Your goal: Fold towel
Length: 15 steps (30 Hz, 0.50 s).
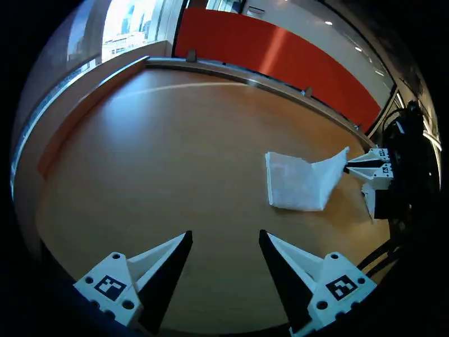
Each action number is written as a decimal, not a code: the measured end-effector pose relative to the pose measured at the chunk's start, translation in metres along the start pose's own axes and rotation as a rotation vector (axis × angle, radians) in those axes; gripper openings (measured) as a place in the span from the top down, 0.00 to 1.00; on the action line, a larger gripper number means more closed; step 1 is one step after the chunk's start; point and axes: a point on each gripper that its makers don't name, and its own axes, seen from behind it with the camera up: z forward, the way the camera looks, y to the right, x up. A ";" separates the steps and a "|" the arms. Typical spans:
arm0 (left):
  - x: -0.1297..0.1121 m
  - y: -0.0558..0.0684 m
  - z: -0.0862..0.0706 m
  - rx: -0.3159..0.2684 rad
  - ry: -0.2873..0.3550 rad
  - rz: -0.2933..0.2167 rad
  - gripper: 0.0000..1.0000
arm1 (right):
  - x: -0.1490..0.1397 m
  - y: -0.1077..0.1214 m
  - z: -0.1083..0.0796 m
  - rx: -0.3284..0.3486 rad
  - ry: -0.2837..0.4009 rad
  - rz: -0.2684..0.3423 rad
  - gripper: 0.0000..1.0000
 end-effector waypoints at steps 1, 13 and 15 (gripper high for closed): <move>0.000 -0.002 -0.004 0.004 0.005 -0.007 0.12 | 0.003 -0.005 0.006 0.012 0.000 -0.006 0.95; -0.015 -0.034 -0.039 0.059 0.036 -0.095 0.12 | 0.021 -0.067 0.084 0.170 -0.054 -0.065 0.95; -0.018 -0.038 -0.041 0.064 0.035 -0.107 0.13 | 0.018 -0.074 0.094 0.184 -0.070 -0.066 0.95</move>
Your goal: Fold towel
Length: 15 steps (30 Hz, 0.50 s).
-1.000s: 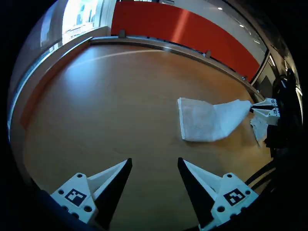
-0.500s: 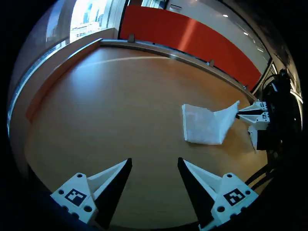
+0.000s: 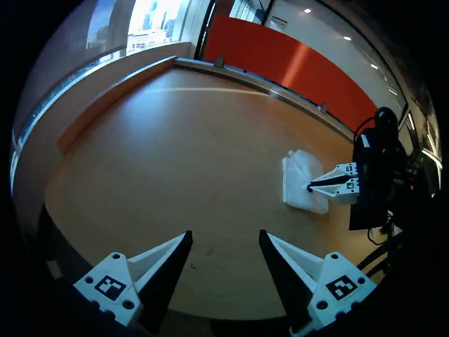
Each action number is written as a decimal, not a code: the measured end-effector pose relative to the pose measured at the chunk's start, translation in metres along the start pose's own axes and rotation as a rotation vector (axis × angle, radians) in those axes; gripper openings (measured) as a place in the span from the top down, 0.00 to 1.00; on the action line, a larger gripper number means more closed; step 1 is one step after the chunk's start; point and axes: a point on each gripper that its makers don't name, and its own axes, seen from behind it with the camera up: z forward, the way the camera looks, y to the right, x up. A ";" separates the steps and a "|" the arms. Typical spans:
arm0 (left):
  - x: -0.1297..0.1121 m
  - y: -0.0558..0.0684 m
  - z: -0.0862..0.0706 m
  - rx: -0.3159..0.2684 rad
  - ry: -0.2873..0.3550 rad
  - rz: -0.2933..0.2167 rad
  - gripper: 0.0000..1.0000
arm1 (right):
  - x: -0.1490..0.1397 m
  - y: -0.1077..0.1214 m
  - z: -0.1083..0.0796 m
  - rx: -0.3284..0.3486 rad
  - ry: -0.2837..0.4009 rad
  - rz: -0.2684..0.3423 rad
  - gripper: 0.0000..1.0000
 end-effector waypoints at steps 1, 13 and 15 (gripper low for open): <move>-0.001 -0.001 0.000 0.001 0.000 -0.004 0.13 | -0.001 -0.001 0.004 0.004 -0.006 0.001 0.95; -0.001 0.000 0.003 -0.009 -0.005 -0.014 0.13 | -0.002 0.002 0.005 0.006 -0.009 0.023 0.70; 0.000 0.001 0.005 -0.012 -0.006 -0.008 0.13 | -0.002 0.004 0.002 -0.003 -0.004 0.026 0.54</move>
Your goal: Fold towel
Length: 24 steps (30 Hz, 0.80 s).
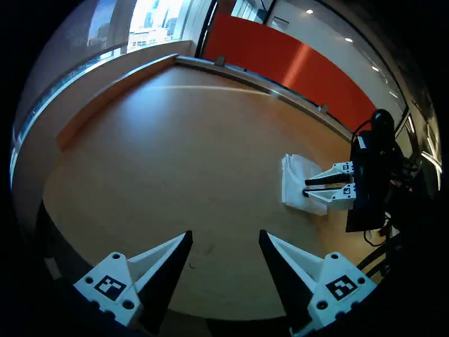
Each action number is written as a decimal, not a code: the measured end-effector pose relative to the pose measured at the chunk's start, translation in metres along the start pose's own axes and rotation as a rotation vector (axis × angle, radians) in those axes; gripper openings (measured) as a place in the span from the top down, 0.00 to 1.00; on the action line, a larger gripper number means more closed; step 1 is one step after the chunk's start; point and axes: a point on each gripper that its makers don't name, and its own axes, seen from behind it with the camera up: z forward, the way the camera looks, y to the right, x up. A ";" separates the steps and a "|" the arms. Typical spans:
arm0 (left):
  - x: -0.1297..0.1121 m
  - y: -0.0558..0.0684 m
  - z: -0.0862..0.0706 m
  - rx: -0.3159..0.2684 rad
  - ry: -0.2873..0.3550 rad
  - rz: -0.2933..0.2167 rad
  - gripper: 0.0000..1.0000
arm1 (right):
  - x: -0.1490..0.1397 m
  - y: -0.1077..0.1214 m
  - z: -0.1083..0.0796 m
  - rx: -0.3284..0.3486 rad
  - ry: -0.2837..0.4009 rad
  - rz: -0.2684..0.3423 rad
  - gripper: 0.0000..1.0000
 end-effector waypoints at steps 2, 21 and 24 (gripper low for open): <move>0.002 0.001 0.001 -0.003 0.000 0.006 0.13 | 0.000 0.002 -0.004 -0.009 0.006 0.003 0.41; 0.008 0.011 0.006 -0.019 0.007 0.026 0.12 | -0.046 0.007 -0.030 -0.071 -0.013 0.096 0.28; 0.008 0.015 0.007 -0.025 0.005 0.027 0.12 | -0.058 0.007 -0.035 -0.084 -0.022 0.115 0.28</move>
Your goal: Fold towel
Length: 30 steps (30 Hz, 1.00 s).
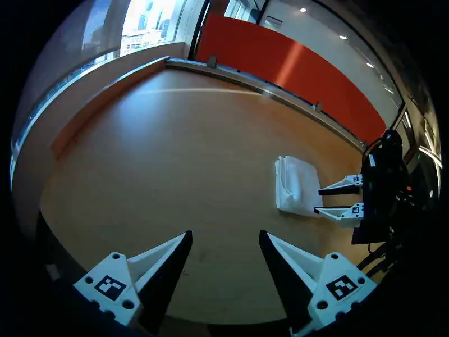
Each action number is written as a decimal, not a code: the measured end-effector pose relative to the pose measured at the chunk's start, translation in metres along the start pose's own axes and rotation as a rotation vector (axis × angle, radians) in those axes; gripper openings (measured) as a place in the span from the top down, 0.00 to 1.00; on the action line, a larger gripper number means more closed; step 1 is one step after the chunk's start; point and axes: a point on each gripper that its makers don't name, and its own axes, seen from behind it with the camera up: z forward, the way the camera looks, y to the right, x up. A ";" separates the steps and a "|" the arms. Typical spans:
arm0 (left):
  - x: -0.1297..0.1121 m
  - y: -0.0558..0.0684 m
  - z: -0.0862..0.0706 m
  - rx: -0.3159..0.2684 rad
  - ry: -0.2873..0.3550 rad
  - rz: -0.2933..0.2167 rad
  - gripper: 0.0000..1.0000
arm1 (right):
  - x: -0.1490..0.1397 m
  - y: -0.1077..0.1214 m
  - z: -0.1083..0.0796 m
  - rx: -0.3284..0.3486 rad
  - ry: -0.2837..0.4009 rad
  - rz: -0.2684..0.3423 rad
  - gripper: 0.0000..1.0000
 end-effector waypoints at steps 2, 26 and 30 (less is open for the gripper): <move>0.000 0.002 0.001 -0.004 -0.001 0.001 0.12 | -0.008 0.001 -0.003 -0.010 -0.007 0.012 0.28; -0.006 0.011 0.003 -0.017 -0.015 0.011 0.13 | -0.051 -0.006 0.000 -0.029 -0.057 0.097 0.39; -0.006 0.012 0.003 -0.019 -0.015 0.011 0.13 | -0.051 -0.007 0.001 -0.029 -0.054 0.118 0.51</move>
